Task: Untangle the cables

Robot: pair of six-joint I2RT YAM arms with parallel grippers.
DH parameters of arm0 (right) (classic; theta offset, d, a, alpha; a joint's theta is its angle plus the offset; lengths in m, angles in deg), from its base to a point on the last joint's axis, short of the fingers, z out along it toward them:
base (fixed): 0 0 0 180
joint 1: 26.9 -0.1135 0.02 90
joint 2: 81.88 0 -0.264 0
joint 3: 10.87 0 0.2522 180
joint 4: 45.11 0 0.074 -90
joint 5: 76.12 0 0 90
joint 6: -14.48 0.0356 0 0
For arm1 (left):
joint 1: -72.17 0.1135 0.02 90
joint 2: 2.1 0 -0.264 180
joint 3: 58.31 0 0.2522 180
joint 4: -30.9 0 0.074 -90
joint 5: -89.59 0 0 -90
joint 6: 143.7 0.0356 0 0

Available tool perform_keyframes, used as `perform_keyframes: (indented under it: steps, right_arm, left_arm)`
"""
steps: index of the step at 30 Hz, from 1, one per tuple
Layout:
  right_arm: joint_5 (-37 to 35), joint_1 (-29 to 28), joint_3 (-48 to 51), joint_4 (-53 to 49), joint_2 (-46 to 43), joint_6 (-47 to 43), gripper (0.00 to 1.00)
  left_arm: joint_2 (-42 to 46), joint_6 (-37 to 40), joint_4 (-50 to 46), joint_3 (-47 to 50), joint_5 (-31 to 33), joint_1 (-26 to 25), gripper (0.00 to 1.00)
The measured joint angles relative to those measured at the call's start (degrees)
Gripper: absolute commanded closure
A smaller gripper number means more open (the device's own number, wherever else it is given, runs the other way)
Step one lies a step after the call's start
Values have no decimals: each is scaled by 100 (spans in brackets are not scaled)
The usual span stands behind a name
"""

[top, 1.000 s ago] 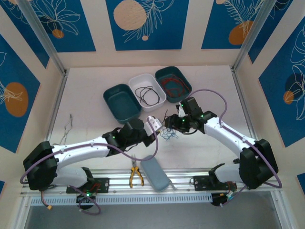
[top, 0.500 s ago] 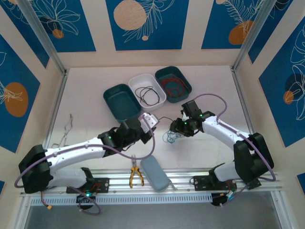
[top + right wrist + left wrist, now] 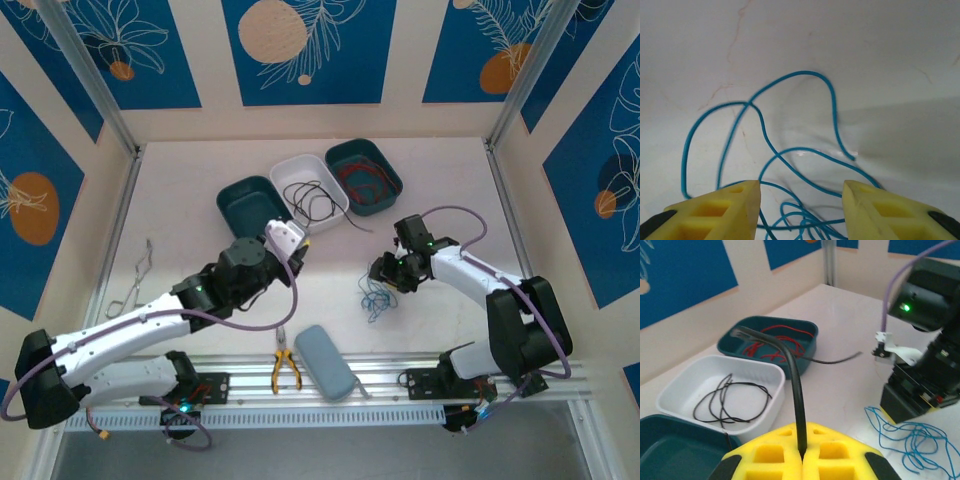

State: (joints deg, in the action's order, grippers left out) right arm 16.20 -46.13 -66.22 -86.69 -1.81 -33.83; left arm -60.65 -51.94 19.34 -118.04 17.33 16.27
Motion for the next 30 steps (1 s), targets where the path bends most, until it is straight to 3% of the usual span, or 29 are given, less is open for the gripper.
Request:
perform_keyframes:
  steps: [10,21,30]
  right_arm:
    - [0,11,48,20,-15,39,53]
    - [-68,-72,17,-66,-793,35,52]
    - [-238,-129,-127,-328,-1340,-26,50]
  left_arm:
    - [-173,-315,-448,-999,190,566,100]
    - [-1832,-590,-1517,-2736,778,1191,100]
    - [-3368,-120,-2173,-4059,1300,1440,100]
